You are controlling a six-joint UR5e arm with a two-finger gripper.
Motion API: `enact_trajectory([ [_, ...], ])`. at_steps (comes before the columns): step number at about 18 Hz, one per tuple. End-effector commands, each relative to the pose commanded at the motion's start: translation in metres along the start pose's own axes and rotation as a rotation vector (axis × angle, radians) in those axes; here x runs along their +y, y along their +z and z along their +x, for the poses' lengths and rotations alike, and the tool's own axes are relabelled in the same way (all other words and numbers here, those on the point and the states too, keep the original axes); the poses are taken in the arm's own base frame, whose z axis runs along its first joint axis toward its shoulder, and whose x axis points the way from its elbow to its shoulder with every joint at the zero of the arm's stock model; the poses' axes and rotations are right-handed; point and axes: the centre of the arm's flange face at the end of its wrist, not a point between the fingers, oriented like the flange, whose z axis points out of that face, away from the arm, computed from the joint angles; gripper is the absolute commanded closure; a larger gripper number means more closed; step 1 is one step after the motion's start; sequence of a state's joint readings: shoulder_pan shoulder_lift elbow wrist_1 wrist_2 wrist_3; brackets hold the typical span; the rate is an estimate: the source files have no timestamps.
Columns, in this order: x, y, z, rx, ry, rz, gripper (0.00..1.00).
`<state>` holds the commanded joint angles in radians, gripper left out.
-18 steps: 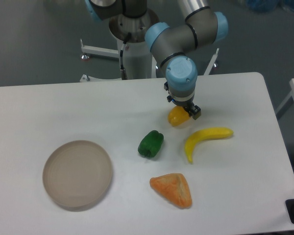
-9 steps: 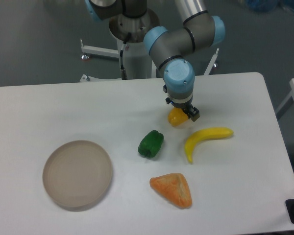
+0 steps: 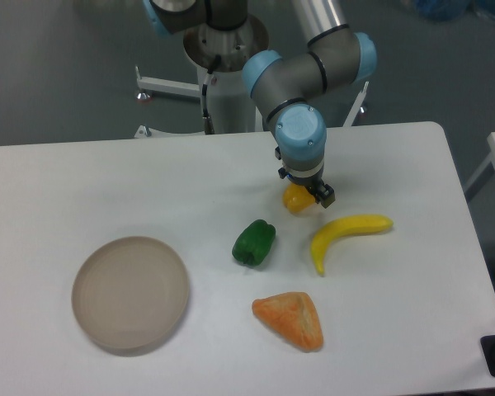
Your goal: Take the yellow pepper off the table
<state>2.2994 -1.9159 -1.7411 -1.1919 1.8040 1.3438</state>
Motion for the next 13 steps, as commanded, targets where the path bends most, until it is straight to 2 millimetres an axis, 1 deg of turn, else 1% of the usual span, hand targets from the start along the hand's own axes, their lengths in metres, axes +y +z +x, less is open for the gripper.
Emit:
enact_trajectory([
  [2, 0.002, 0.000, -0.001, 0.000, -0.002, 0.002, 0.34],
  [3, 0.002, 0.000, -0.001, 0.000, 0.000, 0.002, 0.39],
  [5, 0.002, -0.001, -0.001, 0.000, 0.000, 0.002, 0.44],
  [7, 0.002, -0.004, -0.003, -0.003, -0.003, 0.008, 0.53],
  [8, 0.001, -0.005, -0.003, -0.004, -0.002, 0.011, 0.56],
  [10, 0.002, -0.008, -0.005, -0.010, -0.003, 0.014, 0.56],
  [11, 0.002, -0.015, -0.008, -0.022, -0.008, 0.023, 0.56],
  [13, 0.002, -0.040, -0.020, -0.060, -0.017, 0.064, 0.56],
])
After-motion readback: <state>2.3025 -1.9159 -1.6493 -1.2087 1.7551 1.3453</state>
